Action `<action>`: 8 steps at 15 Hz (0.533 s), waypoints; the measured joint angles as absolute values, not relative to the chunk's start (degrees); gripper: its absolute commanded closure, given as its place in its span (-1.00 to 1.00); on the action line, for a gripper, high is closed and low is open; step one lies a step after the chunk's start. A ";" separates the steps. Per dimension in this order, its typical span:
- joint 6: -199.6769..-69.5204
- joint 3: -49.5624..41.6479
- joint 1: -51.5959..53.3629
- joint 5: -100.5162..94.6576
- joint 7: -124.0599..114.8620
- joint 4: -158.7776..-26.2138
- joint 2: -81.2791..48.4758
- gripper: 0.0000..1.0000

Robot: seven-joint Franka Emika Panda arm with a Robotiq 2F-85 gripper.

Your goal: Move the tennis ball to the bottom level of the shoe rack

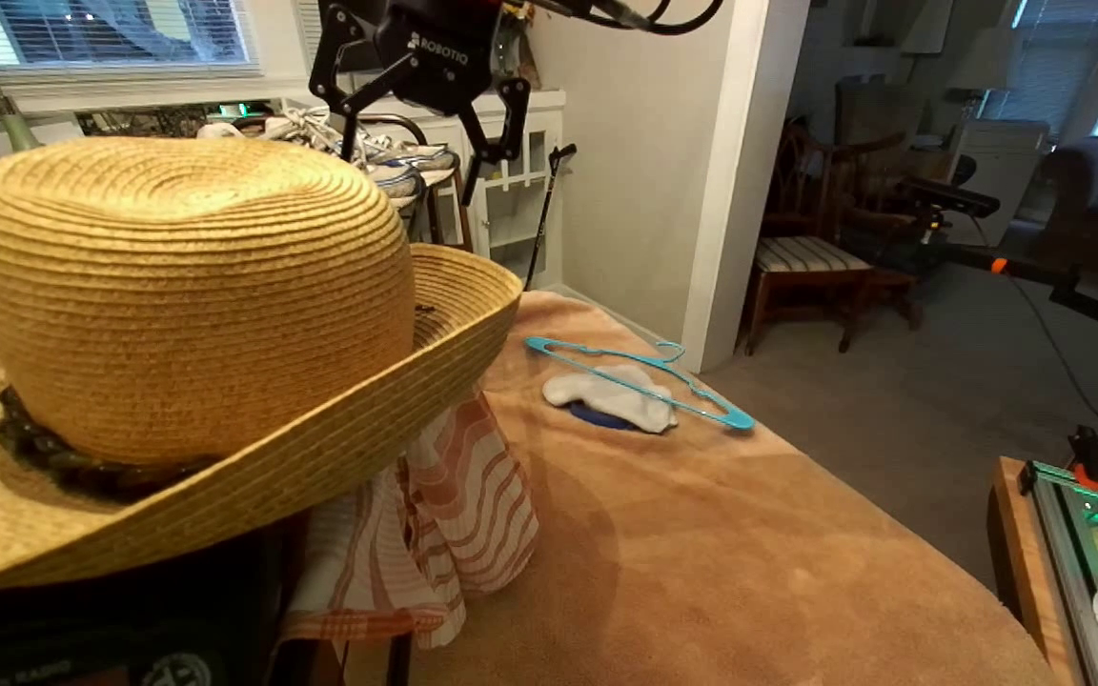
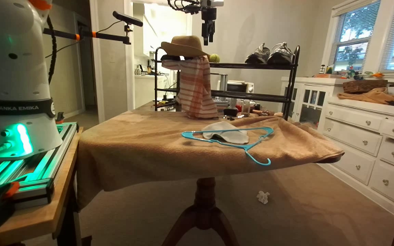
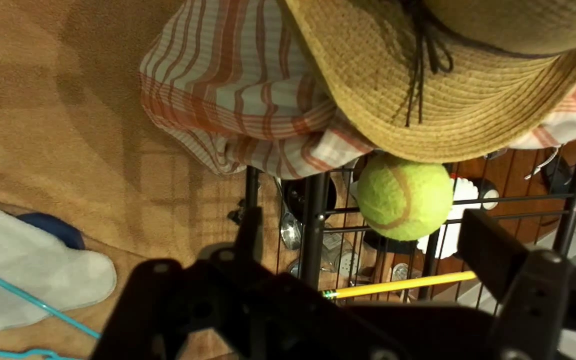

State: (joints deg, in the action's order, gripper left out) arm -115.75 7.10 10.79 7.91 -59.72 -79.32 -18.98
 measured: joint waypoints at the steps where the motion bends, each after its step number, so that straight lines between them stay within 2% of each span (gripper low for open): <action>1: -115.75 7.07 10.80 7.92 -59.67 -79.32 -18.98 -1.00; 8: -115.72 6.71 11.40 7.24 -59.62 -78.37 -21.01 -1.00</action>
State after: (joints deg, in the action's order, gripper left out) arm -115.72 6.71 11.40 7.24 -59.62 -78.37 -21.01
